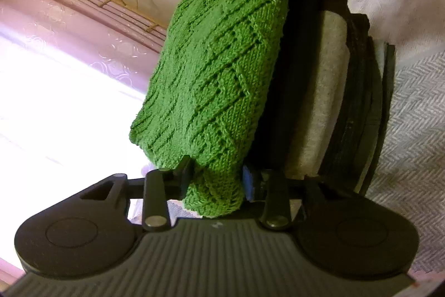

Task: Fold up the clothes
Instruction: 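Lower the vest onto the stack of folded clothes with both grippers, then open both grippers and release the vest on top of the stack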

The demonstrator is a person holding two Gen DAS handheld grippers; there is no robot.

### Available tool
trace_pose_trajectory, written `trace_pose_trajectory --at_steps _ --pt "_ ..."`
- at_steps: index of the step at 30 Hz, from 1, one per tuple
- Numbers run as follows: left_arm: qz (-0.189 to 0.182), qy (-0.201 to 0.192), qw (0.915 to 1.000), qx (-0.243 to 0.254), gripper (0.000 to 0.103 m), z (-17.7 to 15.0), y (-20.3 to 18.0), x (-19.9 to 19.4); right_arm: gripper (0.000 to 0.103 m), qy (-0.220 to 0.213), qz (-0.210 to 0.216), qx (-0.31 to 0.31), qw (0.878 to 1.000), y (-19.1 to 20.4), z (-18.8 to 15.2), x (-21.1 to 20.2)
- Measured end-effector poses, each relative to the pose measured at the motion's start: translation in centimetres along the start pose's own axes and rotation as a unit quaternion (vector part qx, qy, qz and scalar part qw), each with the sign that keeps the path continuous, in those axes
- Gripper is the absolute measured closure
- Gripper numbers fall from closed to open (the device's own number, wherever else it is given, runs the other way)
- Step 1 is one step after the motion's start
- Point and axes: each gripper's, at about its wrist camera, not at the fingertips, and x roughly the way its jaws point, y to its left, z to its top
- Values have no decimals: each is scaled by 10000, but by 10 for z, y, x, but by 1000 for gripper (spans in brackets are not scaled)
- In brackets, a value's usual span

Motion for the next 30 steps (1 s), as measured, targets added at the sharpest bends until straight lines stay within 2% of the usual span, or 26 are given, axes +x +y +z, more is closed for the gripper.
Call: trace_pose_trajectory --at_steps 5,8,14,18,20,22,25,27,29,30 --pt "-128 -52 9999 67 60 0 9 -6 72 183 39 -51 9998 -3 -1 -7" --pt "-213 -1 9997 -91 56 -8 15 -14 70 249 34 21 9997 -6 -2 -13" --pt "-396 215 9960 -775 56 -19 37 -38 69 465 84 285 9985 -9 -5 -31" --pt "-529 97 9855 -1610 56 -16 65 -58 67 636 306 587 9958 -20 -2 -44" --pt "-575 8 9812 -1841 56 -12 78 -64 67 685 430 1022 9915 -28 1 -58" --pt "-601 -38 9765 -2068 56 -8 93 -65 67 449 567 1734 9822 -42 5 -78" --pt "-642 -5 9653 -2533 56 0 107 -51 67 169 504 2629 9633 -70 10 -80" --pt "-736 110 9566 -2818 56 5 113 -35 67 115 528 3380 9396 -93 6 -65" --pt "-861 214 9454 -3137 57 5 115 -17 67 209 670 4086 9100 -110 -4 -41" --pt "-970 340 9404 -3242 57 4 114 -9 67 294 745 4302 8992 -113 -9 -32"
